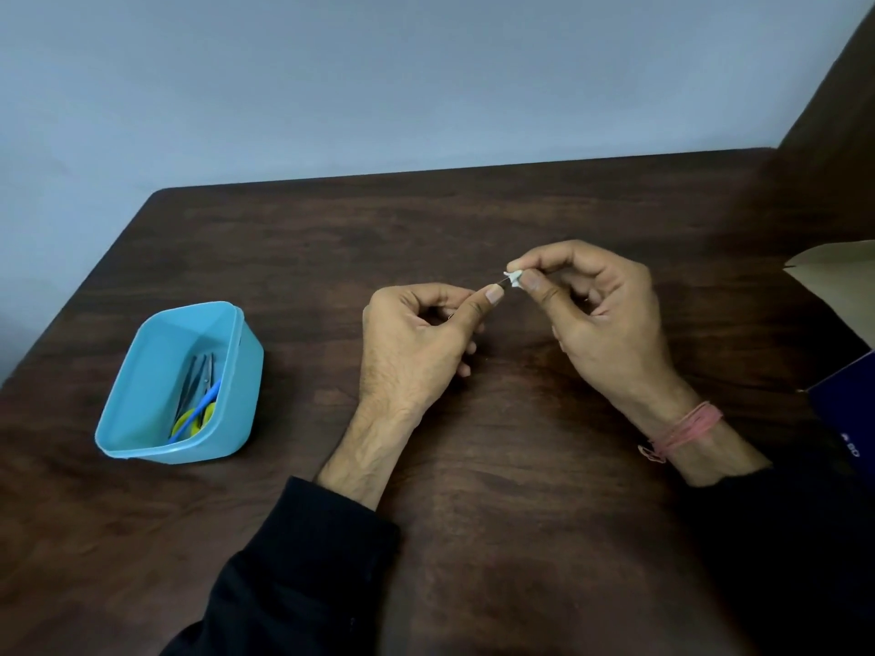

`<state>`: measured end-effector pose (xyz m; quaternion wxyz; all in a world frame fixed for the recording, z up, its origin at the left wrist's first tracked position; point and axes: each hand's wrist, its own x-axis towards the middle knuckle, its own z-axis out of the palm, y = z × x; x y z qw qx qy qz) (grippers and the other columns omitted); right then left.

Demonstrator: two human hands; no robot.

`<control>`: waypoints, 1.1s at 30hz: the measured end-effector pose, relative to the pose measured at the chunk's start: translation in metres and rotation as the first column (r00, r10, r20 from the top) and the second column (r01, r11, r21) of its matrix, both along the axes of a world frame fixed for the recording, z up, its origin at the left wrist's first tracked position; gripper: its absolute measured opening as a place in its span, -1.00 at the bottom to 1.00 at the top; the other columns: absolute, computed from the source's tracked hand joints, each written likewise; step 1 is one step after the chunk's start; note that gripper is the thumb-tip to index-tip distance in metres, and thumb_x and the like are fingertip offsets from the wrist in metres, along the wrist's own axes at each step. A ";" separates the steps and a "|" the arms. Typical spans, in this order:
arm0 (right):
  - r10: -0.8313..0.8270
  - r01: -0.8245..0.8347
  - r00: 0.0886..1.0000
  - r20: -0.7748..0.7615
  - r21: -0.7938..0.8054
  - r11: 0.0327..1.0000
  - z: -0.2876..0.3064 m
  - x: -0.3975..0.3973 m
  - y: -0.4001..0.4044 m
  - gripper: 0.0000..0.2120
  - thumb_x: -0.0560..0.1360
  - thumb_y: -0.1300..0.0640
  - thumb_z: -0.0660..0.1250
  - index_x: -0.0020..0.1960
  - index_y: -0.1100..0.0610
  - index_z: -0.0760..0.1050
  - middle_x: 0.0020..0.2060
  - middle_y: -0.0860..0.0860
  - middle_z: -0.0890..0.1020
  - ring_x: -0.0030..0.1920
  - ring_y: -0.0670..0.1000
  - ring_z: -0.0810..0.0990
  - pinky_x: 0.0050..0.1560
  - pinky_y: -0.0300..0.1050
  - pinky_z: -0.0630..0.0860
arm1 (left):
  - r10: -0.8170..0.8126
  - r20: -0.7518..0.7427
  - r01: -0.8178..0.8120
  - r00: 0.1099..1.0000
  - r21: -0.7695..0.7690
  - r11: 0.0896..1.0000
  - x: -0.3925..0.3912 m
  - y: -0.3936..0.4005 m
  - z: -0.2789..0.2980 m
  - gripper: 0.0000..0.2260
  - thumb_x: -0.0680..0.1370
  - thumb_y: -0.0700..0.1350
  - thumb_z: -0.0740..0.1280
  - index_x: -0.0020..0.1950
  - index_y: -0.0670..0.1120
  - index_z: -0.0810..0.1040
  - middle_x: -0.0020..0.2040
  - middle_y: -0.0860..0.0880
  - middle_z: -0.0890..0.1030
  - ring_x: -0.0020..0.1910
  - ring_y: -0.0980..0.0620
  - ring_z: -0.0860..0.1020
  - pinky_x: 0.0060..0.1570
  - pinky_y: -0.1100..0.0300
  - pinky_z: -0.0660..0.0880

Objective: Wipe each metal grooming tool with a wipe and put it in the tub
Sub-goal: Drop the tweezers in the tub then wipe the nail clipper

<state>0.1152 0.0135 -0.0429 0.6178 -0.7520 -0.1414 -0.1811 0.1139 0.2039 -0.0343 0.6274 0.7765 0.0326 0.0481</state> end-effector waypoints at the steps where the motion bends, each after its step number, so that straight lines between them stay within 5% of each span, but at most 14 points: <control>1: -0.006 0.006 1.000 -0.011 -0.001 1.000 0.000 0.000 0.000 -0.93 0.67 0.30 0.47 0.11 0.19 0.72 -0.09 0.00 0.78 -0.32 -0.25 0.65 -0.22 -0.46 0.46 | 0.003 -0.003 -0.003 1.000 0.005 1.000 0.000 0.000 0.000 -0.79 0.56 0.04 0.65 -0.10 -0.08 0.81 -0.30 -0.03 0.73 -0.40 0.10 0.64 -0.48 0.18 0.55; 5: -0.004 0.004 0.998 -0.065 0.009 1.000 0.001 0.001 -0.001 -0.90 0.67 0.27 0.48 0.11 0.10 0.73 -0.03 -0.01 0.80 -0.34 -0.21 0.64 -0.25 -0.44 0.46 | 0.004 -0.001 -0.004 1.000 0.012 1.000 0.000 0.000 0.001 -0.80 0.56 0.04 0.65 -0.11 -0.08 0.81 -0.29 -0.05 0.74 -0.40 0.08 0.64 -0.47 0.18 0.56; 9: -0.041 0.039 0.999 -0.033 -0.054 0.998 -0.002 0.000 0.001 -0.93 0.68 0.19 0.50 0.12 0.08 0.76 -0.12 -0.05 0.79 -0.36 0.04 0.61 -0.33 -0.12 0.48 | 0.002 0.005 -0.002 1.000 0.032 0.999 -0.001 0.000 0.001 -0.79 0.55 0.06 0.65 -0.13 -0.06 0.81 -0.30 -0.07 0.73 -0.40 0.06 0.65 -0.46 0.17 0.57; 12: -0.083 0.081 0.996 -0.035 -0.045 0.996 -0.003 0.000 0.003 -0.94 0.66 0.17 0.53 0.10 0.07 0.77 -0.20 -0.01 0.77 -0.43 -0.03 0.49 -0.42 -0.13 0.39 | -0.012 -0.005 0.013 1.000 0.042 0.999 -0.001 0.000 0.000 -0.76 0.56 0.06 0.65 -0.16 -0.08 0.79 -0.33 -0.05 0.72 -0.40 0.07 0.64 -0.45 0.17 0.56; 17: -0.021 0.029 0.994 -0.104 0.075 0.997 -0.002 0.001 0.000 -0.91 0.65 0.26 0.53 0.14 0.16 0.76 -0.08 0.05 0.79 -0.35 -0.08 0.61 -0.43 -0.31 0.47 | -0.025 0.005 0.025 1.000 0.034 0.999 -0.001 0.000 0.000 -0.71 0.56 0.07 0.64 -0.22 -0.10 0.76 -0.34 -0.05 0.71 -0.41 0.06 0.63 -0.46 0.18 0.54; 22: 0.043 -0.039 0.989 -0.143 0.032 0.999 -0.008 0.006 -0.004 -0.85 0.67 0.25 0.49 0.19 0.08 0.76 0.00 0.05 0.80 -0.26 -0.05 0.65 -0.46 -0.10 0.50 | -0.026 0.016 0.026 1.000 0.011 1.000 -0.002 0.000 0.002 -0.72 0.57 0.07 0.64 -0.18 -0.11 0.77 -0.32 -0.05 0.71 -0.39 0.05 0.64 -0.46 0.17 0.56; 33: 0.118 -0.104 0.972 -0.203 0.082 0.991 -0.008 0.010 -0.008 -0.84 0.67 0.24 0.48 0.16 0.03 0.75 0.03 -0.02 0.81 -0.27 -0.06 0.62 -0.38 -0.20 0.52 | -0.085 0.027 0.085 0.996 0.012 0.996 -0.002 0.000 0.002 -0.79 0.61 0.09 0.59 -0.04 -0.05 0.80 -0.17 -0.06 0.77 -0.34 0.01 0.69 -0.42 0.12 0.60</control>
